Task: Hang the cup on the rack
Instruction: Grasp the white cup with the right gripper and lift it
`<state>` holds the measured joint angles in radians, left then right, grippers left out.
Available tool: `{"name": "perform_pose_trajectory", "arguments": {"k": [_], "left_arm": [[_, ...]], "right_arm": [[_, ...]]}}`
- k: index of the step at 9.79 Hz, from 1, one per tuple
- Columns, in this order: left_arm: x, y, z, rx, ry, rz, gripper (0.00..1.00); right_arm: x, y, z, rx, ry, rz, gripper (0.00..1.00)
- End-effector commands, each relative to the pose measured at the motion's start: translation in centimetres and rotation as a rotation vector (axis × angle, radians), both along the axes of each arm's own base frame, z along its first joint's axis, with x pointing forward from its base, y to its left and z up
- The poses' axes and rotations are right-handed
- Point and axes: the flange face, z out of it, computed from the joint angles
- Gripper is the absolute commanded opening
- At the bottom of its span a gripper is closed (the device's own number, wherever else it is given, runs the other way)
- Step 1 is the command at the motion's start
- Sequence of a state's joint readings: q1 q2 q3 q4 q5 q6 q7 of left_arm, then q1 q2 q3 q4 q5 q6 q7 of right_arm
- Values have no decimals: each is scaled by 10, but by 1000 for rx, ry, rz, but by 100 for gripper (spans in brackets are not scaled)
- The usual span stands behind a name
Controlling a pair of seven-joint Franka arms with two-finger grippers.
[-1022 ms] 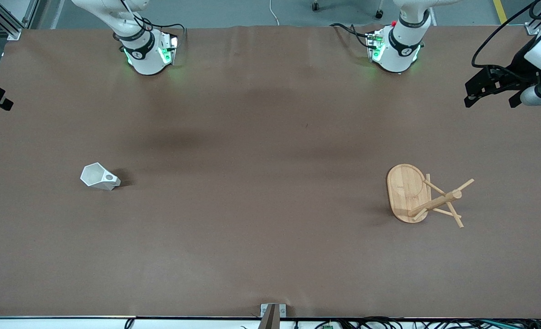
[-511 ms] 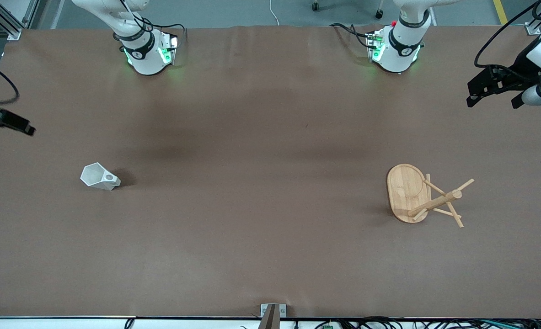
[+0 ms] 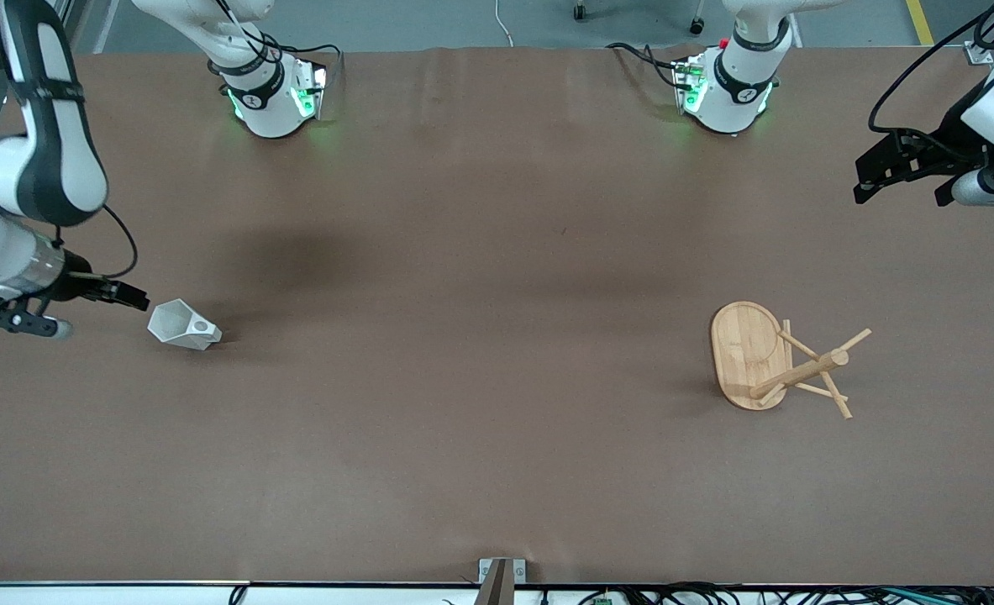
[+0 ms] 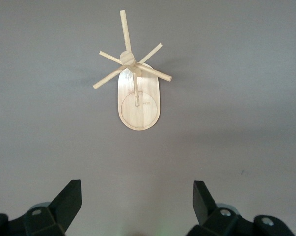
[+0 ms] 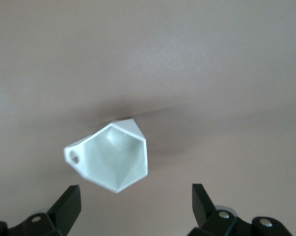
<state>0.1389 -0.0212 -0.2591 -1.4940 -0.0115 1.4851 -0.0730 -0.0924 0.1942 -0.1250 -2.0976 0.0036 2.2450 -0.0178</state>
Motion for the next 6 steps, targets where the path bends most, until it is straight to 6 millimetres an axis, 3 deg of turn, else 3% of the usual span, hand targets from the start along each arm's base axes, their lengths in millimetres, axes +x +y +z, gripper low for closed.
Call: {"name": "perform_pose_trajectory", "arguments": {"k": [1, 2, 4, 6], "left_arm": [[3, 2, -12, 20, 33, -14, 100], [3, 2, -12, 20, 31, -12, 100], [3, 2, -12, 20, 33, -11, 100], [2, 1, -10, 19, 30, -13, 100]], "right_arm": [[-9, -1, -59, -5, -34, 14, 100], [-13, 0, -78, -14, -48, 21, 100], [-13, 0, -86, -13, -39, 22, 100], [-14, 2, -88, -11, -30, 27, 90]]}}
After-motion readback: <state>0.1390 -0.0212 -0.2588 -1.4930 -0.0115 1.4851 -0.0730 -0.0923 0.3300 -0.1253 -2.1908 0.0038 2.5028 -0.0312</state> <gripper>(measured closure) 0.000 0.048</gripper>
